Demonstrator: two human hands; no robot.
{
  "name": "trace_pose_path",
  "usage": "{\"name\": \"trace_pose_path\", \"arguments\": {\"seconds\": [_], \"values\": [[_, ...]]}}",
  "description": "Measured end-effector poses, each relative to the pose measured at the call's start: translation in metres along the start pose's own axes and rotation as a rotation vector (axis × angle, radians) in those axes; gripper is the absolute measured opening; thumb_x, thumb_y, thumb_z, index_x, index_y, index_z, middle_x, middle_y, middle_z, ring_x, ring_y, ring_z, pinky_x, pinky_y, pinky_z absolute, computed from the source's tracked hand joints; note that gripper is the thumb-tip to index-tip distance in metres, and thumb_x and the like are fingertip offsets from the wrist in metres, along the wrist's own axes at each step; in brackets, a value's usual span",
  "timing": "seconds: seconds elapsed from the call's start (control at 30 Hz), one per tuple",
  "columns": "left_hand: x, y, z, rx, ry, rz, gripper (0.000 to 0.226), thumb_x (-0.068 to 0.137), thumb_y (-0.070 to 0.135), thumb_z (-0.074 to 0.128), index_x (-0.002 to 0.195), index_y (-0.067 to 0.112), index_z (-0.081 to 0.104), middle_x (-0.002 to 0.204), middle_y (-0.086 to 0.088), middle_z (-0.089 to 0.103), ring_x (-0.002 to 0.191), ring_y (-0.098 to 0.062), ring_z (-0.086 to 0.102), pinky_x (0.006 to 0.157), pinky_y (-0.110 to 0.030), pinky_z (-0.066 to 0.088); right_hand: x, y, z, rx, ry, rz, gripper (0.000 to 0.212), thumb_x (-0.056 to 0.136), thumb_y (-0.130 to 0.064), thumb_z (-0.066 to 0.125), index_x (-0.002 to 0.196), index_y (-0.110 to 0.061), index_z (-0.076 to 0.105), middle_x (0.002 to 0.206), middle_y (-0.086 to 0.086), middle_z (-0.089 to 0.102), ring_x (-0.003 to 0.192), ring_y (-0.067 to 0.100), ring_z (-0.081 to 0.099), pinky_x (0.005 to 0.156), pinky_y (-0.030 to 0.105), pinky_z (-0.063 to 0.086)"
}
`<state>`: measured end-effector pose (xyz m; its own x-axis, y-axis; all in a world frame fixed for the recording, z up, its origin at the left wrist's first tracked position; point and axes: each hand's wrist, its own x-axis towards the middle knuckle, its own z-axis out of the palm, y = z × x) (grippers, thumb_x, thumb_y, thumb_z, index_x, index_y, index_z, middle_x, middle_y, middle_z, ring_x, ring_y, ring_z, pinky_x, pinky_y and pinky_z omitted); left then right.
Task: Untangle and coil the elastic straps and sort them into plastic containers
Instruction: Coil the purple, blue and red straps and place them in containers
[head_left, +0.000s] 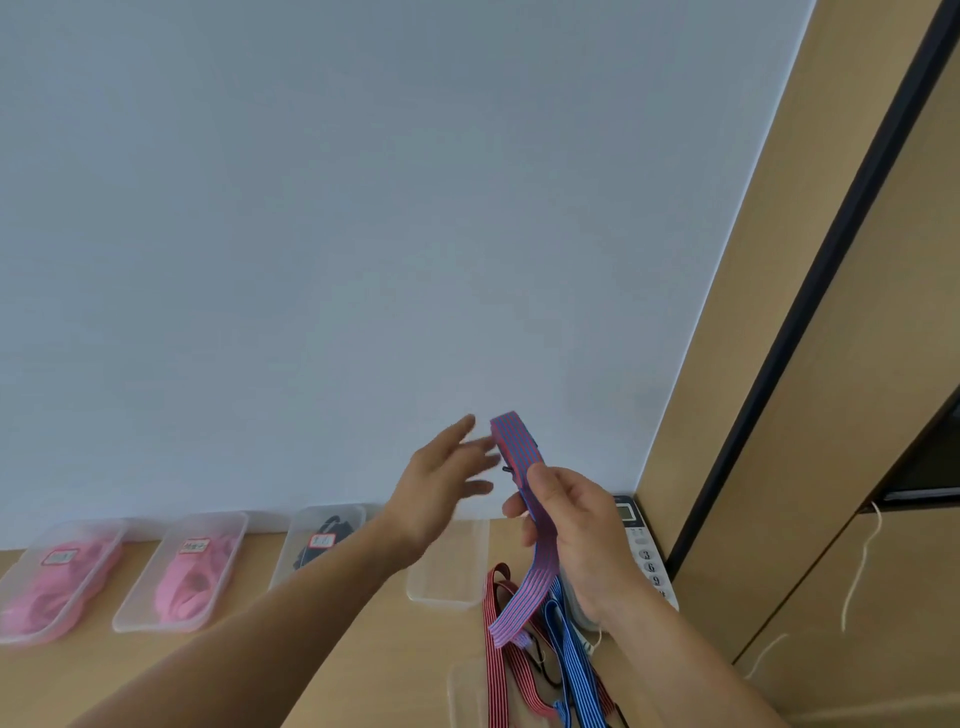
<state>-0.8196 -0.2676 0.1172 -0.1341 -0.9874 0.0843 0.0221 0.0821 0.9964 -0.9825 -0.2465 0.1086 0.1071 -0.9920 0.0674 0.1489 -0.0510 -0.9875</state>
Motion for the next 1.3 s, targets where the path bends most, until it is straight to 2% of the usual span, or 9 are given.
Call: {"name": "trace_pose_path", "arguments": {"seconds": [0.13,0.27,0.47,0.73,0.93,1.0,1.13,1.23,1.3], "values": [[-0.002,0.011,0.004,-0.065,-0.157,-0.130,0.041,0.092,0.040,0.056,0.103,0.002,0.067,0.093,-0.016,0.071,0.079,-0.022,0.066,0.092,-0.046,0.048,-0.004,0.007,0.001,-0.099,-0.035,-0.044,0.022,0.096,-0.033,0.056,0.086,-0.018,0.069,0.076,0.007,0.073,0.050,0.013,0.056,0.048,0.023,0.043],[-0.001,0.009,0.006,-0.125,-0.047,-0.103,0.034,0.093,0.019,0.065,0.122,0.003,0.056,0.111,-0.016,0.073,0.093,-0.028,0.067,0.095,-0.048,0.049,-0.005,0.013,-0.003,-0.146,0.042,0.014,0.034,0.092,-0.038,0.060,0.082,-0.006,0.066,0.063,0.007,0.069,0.043,0.016,0.054,0.043,0.024,0.042],[0.001,0.012,0.017,0.081,0.014,0.119,0.031,0.094,0.006,0.064,0.123,0.012,0.054,0.098,-0.010,0.076,0.080,-0.021,0.070,0.081,-0.041,0.057,-0.005,0.014,-0.007,-0.156,0.108,0.083,0.044,0.095,-0.041,0.059,0.071,-0.004,0.061,0.053,0.008,0.062,0.038,0.018,0.050,0.040,0.023,0.038],[-0.002,0.003,0.016,0.460,0.021,0.402,0.037,0.093,0.007,0.063,0.126,0.018,0.051,0.107,0.000,0.072,0.099,-0.004,0.068,0.086,-0.024,0.056,-0.004,0.004,-0.004,-0.075,0.143,0.058,0.053,0.094,-0.046,0.055,0.077,0.003,0.065,0.050,0.005,0.055,0.041,0.015,0.044,0.043,0.023,0.038],[-0.005,-0.008,0.012,0.769,0.124,0.627,0.035,0.094,0.020,0.058,0.128,0.021,0.052,0.103,0.003,0.070,0.088,-0.017,0.069,0.078,-0.029,0.055,-0.005,-0.002,0.000,-0.013,0.122,0.077,0.069,0.070,-0.072,0.055,0.076,-0.003,0.064,0.054,0.006,0.061,0.040,0.016,0.047,0.042,0.020,0.038],[-0.007,-0.008,0.013,0.874,0.139,0.747,0.043,0.089,0.010,0.063,0.127,0.023,0.049,0.106,0.002,0.072,0.089,-0.014,0.066,0.072,-0.022,0.051,-0.005,-0.001,0.001,-0.015,0.123,0.074,0.077,0.068,-0.074,0.056,0.080,0.002,0.065,0.055,0.006,0.061,0.041,0.016,0.047,0.044,0.021,0.039],[-0.002,-0.010,0.010,1.006,0.107,0.910,0.057,0.079,-0.012,0.064,0.126,0.018,0.053,0.131,-0.005,0.064,0.120,-0.013,0.060,0.082,-0.022,0.053,-0.003,-0.001,0.005,-0.039,0.112,0.090,0.078,0.064,-0.074,0.057,0.085,0.000,0.068,0.058,0.004,0.064,0.045,0.015,0.049,0.047,0.024,0.039],[-0.003,-0.015,0.006,0.865,0.112,0.741,0.056,0.085,-0.010,0.057,0.134,0.018,0.055,0.145,0.001,0.053,0.131,-0.009,0.052,0.096,-0.019,0.049,-0.003,-0.003,0.006,-0.027,0.099,0.054,0.058,0.071,-0.063,0.060,0.080,-0.006,0.066,0.061,0.003,0.066,0.046,0.012,0.049,0.046,0.021,0.039],[-0.004,-0.011,0.009,0.518,0.095,0.392,0.057,0.091,-0.002,0.053,0.142,0.022,0.046,0.148,0.002,0.050,0.132,-0.004,0.049,0.103,-0.019,0.043,-0.002,-0.005,0.003,0.002,0.080,0.011,0.044,0.075,-0.054,0.063,0.080,-0.010,0.066,0.066,0.003,0.068,0.048,0.011,0.049,0.048,0.019,0.041]]}}
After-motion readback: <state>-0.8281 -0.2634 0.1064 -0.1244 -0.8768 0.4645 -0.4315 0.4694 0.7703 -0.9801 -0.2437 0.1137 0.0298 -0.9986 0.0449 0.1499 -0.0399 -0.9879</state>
